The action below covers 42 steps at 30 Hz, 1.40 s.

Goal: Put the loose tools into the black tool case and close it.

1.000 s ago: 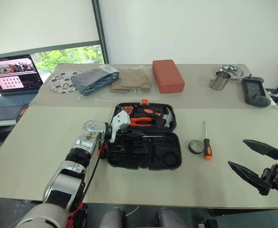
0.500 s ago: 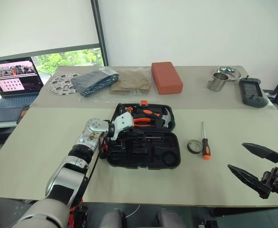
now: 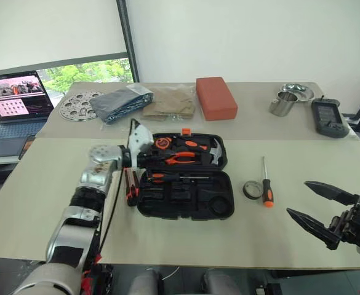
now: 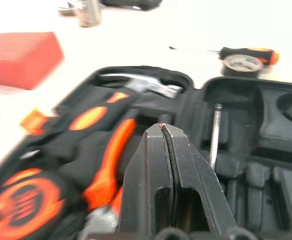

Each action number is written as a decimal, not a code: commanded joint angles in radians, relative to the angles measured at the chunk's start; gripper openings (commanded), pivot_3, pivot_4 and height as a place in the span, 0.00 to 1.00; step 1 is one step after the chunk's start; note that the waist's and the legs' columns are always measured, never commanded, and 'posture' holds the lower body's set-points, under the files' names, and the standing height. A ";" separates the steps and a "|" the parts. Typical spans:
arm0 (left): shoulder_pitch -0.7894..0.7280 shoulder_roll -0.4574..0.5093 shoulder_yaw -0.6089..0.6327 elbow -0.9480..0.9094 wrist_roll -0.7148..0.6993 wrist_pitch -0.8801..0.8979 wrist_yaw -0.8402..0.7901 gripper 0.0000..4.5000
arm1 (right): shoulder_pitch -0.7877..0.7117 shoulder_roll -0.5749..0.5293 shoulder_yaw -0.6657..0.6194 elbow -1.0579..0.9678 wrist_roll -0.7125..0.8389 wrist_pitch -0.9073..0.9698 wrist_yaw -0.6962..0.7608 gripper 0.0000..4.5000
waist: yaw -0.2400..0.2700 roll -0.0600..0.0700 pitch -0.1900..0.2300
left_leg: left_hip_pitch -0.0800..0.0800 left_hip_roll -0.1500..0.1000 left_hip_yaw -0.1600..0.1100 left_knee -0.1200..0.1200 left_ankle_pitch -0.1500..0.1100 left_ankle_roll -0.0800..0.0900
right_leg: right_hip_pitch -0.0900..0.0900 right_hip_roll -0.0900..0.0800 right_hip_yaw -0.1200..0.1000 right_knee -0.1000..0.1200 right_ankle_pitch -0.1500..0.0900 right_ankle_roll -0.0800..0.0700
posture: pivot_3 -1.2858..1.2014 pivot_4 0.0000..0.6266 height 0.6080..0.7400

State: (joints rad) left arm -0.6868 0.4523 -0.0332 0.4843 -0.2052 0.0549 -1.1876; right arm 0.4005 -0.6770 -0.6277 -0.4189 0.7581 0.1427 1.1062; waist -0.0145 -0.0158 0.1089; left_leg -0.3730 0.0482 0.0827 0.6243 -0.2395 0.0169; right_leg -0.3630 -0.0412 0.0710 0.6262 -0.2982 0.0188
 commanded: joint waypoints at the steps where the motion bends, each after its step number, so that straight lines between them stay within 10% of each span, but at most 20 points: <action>1: 0.090 0.053 0.066 -0.156 -0.041 0.093 0.074 0.02 | -0.047 -0.021 0.036 0.005 0.001 0.012 0.002 1.00 | -0.002 0.000 0.000 | 0.000 0.000 0.000 0.000 0.000 0.000 | 0.000 0.000 0.000 0.000 0.000 0.000 | 0.52 0.24 1.00; 14: 0.520 0.061 0.256 -0.689 -0.120 0.487 0.480 0.02 | -0.206 -0.082 0.108 0.048 0.033 0.061 0.038 1.00 | 0.003 0.000 0.001 | 0.002 0.002 0.000 0.000 0.000 0.000 | 0.001 -0.003 0.000 0.000 0.000 0.000 | 0.52 0.24 1.00; 27: 0.559 0.190 0.297 -0.844 -0.518 0.600 0.143 0.99 | -0.244 -0.157 0.212 0.115 -0.261 0.216 -0.223 1.00 | -0.003 0.000 0.001 | 0.003 0.002 0.001 -0.001 0.000 -0.001 | 0.002 -0.003 0.000 0.000 -0.001 -0.002 | 0.52 0.24 1.00; 33: 0.511 0.423 0.278 -0.831 -0.568 0.582 -0.120 1.00 | -0.244 -0.153 0.296 0.061 -0.350 0.418 -0.393 1.00 | -0.001 0.001 0.002 | 0.003 0.002 0.001 -0.002 0.001 -0.001 | -0.002 -0.002 -0.001 0.002 -0.002 -0.005 | 0.52 0.24 1.00; 42: 0.397 0.527 0.238 -0.791 -0.504 0.452 -0.266 1.00 | -0.310 -0.082 0.346 0.021 -0.316 0.675 -0.531 1.00 | 0.001 0.001 0.002 | -0.001 0.002 0.002 -0.002 0.001 -0.001 | -0.005 -0.002 0.000 0.002 -0.002 -0.005 | 0.52 0.24 1.00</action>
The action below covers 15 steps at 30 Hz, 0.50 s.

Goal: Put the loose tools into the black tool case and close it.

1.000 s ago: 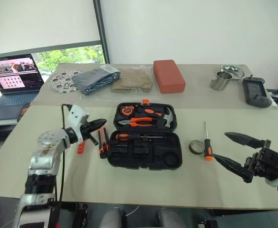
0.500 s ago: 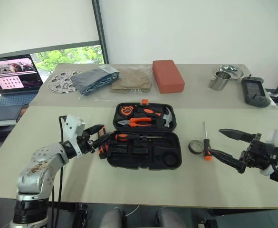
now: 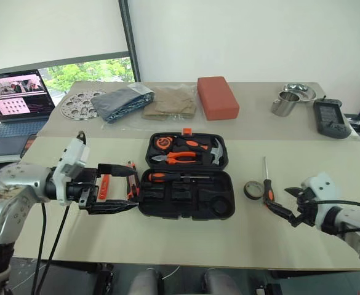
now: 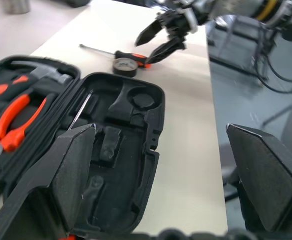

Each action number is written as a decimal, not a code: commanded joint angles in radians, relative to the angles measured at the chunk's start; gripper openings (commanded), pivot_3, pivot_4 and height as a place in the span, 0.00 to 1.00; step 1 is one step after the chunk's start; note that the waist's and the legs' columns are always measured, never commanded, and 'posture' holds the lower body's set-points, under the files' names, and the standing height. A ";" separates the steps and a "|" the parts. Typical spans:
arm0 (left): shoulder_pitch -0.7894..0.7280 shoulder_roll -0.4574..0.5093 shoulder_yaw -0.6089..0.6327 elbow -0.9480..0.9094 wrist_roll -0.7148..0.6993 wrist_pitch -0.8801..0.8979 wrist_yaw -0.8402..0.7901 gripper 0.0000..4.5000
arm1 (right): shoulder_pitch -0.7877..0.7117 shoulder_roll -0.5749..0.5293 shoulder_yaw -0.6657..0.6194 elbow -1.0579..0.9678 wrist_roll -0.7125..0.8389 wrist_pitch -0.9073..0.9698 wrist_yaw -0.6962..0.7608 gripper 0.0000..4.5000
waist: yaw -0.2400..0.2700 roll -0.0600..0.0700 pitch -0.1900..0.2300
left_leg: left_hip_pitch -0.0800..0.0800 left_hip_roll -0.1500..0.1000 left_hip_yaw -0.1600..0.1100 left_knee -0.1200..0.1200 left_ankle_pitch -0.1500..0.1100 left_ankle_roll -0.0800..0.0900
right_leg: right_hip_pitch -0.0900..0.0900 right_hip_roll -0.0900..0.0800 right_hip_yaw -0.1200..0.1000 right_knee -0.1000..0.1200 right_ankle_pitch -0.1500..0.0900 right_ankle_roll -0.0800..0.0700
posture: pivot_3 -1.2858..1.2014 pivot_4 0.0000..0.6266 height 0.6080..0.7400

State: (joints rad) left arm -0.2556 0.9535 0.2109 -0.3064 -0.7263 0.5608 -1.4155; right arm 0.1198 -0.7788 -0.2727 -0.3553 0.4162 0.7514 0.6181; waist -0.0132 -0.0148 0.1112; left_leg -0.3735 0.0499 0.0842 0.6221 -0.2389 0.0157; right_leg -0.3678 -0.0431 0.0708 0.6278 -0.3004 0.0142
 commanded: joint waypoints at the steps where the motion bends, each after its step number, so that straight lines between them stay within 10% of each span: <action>1: -0.039 0.029 -0.007 0.002 0.017 -0.060 -0.045 1.00 | -0.033 0.024 -0.008 -0.050 0.027 0.082 -0.047 1.00 | 0.000 0.000 0.000 | 0.000 0.000 0.000 0.000 0.000 0.000 | 0.000 0.000 0.000 0.000 0.000 0.000 | 0.52 0.24 1.00; 6: -0.084 0.026 -0.022 -0.022 0.006 -0.073 -0.056 1.00 | -0.048 0.038 0.011 -0.045 -0.010 0.088 -0.084 1.00 | -0.002 0.001 0.000 | -0.002 0.000 0.000 -0.001 0.000 0.000 | -0.002 0.001 0.000 0.000 0.000 0.000 | 0.52 0.24 1.00; 15: -0.151 0.012 -0.041 -0.049 -0.036 -0.052 -0.037 1.00 | -0.035 0.054 0.003 -0.052 -0.024 0.077 -0.119 0.39 | -0.002 0.000 0.000 | -0.002 0.000 0.000 0.000 0.000 0.000 | -0.002 0.002 0.000 0.000 0.000 0.001 | 0.52 0.24 1.00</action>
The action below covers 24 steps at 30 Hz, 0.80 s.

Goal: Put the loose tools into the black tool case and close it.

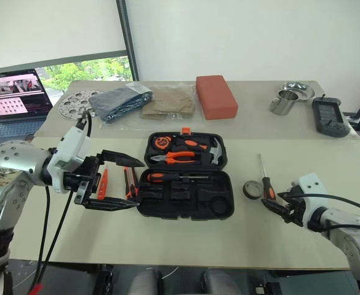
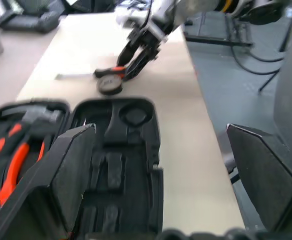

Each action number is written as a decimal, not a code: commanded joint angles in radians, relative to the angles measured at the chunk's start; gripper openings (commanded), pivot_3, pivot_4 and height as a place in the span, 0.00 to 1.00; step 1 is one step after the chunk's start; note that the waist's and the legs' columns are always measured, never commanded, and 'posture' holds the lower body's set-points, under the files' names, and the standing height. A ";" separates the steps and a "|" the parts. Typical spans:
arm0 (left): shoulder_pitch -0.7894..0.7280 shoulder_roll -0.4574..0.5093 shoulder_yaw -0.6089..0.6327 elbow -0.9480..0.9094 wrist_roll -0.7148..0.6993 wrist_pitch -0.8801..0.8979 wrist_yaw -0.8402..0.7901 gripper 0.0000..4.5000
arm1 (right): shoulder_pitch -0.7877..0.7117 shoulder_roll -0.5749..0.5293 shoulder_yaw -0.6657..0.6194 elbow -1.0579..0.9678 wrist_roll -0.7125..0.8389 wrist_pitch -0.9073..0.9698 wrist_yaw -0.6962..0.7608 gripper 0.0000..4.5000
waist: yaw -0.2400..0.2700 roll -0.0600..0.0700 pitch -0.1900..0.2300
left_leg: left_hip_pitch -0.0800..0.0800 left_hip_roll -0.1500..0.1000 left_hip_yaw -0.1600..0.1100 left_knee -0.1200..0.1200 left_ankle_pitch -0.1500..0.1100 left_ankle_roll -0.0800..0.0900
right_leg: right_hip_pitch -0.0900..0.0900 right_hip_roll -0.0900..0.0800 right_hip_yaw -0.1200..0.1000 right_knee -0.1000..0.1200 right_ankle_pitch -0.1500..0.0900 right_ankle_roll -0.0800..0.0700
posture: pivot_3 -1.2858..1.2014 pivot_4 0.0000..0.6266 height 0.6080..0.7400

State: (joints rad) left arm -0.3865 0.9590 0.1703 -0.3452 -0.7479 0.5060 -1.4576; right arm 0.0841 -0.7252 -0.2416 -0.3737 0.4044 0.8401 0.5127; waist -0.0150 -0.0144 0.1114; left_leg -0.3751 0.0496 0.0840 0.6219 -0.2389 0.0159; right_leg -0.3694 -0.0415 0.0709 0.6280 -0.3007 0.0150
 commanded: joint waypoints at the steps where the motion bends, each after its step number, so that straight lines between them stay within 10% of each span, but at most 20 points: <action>1: -0.020 0.010 -0.001 -0.009 -0.015 0.003 0.001 1.00 | 0.005 0.000 -0.039 -0.037 -0.009 -0.008 -0.016 0.30 | -0.001 0.000 0.000 | 0.000 0.000 0.000 0.000 0.000 0.000 | 0.000 0.000 0.000 0.000 0.000 0.000 | 0.52 0.24 1.00; 15: 0.028 0.057 0.151 0.084 -0.059 0.079 0.059 1.00 | -0.058 -0.061 -0.110 -0.049 -0.024 -0.170 0.077 0.19 | -0.013 0.003 0.002 | 0.001 0.000 0.000 0.000 0.000 0.000 | 0.000 0.001 0.001 0.001 0.000 0.000 | 0.52 0.24 1.00; 24: 0.189 0.111 0.308 0.148 -0.015 0.045 0.046 1.00 | -0.368 -0.113 0.325 0.108 -0.186 -0.517 0.419 0.19 | -0.027 0.001 0.005 | 0.004 0.002 0.000 0.000 0.000 0.000 | 0.000 0.004 0.001 0.001 -0.001 0.001 | 0.52 0.24 1.00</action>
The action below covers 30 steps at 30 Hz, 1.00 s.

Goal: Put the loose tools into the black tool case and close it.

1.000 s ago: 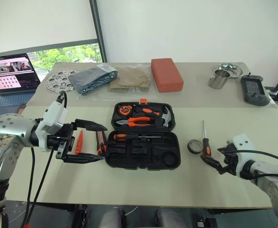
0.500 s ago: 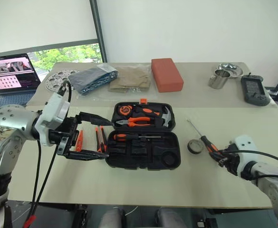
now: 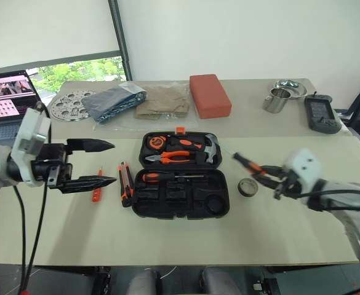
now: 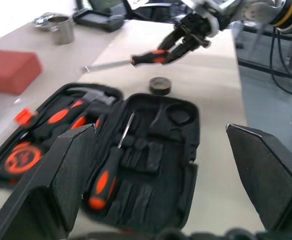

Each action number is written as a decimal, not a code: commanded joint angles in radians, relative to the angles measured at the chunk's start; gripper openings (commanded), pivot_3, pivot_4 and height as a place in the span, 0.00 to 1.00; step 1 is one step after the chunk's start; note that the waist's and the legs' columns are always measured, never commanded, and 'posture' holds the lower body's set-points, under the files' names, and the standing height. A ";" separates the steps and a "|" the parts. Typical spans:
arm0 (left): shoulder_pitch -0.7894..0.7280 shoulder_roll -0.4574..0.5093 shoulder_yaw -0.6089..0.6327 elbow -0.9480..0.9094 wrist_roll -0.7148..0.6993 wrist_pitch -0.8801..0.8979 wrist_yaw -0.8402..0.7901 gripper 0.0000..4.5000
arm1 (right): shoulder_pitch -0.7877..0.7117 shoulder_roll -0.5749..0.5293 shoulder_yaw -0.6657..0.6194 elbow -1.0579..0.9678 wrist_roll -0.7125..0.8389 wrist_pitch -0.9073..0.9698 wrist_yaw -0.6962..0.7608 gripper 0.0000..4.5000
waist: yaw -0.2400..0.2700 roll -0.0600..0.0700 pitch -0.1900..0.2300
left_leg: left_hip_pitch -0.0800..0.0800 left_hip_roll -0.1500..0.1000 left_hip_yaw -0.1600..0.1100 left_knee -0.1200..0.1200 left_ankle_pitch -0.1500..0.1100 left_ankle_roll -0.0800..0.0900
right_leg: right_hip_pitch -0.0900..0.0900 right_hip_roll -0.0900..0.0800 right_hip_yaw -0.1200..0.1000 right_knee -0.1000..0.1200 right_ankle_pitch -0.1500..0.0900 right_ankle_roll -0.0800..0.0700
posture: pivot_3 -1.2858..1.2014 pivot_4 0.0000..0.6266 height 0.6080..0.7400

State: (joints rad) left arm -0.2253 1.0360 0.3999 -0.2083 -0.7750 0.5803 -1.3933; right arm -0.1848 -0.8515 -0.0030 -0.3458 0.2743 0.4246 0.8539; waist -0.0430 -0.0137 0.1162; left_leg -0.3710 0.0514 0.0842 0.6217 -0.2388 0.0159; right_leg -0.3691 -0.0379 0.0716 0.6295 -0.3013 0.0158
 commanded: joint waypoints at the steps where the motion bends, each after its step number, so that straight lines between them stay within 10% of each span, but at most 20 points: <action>1: 0.038 0.036 0.091 0.014 0.013 -0.033 -0.020 1.00 | -0.131 0.020 0.111 0.113 -0.070 -0.125 0.094 0.19 | 0.001 0.000 0.000 | 0.000 0.000 0.000 0.000 0.000 0.000 | 0.000 -0.001 0.000 0.000 0.001 -0.002 | 0.52 0.24 1.00; 14: 0.287 -0.013 0.322 -0.132 -0.041 0.009 0.025 1.00 | -0.405 0.086 0.330 0.562 -0.220 -0.544 0.424 0.19 | 0.020 0.001 0.001 | 0.002 0.000 0.001 -0.004 0.000 0.000 | -0.001 -0.004 -0.002 0.001 0.000 -0.005 | 0.52 0.24 1.00; 29: 0.323 -0.011 0.322 -0.137 -0.047 -0.010 0.026 1.00 | -0.481 0.182 0.337 0.674 -0.279 -0.521 0.429 0.19 | 0.013 0.001 0.000 | 0.003 0.000 0.001 -0.006 0.000 -0.001 | -0.001 -0.006 -0.002 0.003 0.000 -0.007 | 0.52 0.24 1.00; 30: 0.320 -0.010 0.318 -0.133 -0.045 -0.012 0.025 1.00 | -0.477 0.178 0.337 0.669 -0.277 -0.512 0.435 0.30 | 0.013 0.001 0.000 | 0.003 0.000 0.001 -0.006 0.000 -0.001 | -0.001 -0.006 -0.002 0.003 0.000 -0.007 | 0.52 0.24 1.00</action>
State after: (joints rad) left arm 0.1010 1.0190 0.7096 -0.3393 -0.8145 0.5866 -1.3655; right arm -0.6601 -0.6603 0.3476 0.3439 0.0003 -0.0995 1.2746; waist -0.0304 -0.0127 0.1167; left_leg -0.3678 0.0515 0.0854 0.6160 -0.2384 0.0150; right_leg -0.3697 -0.0440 0.0695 0.6322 -0.3009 0.0093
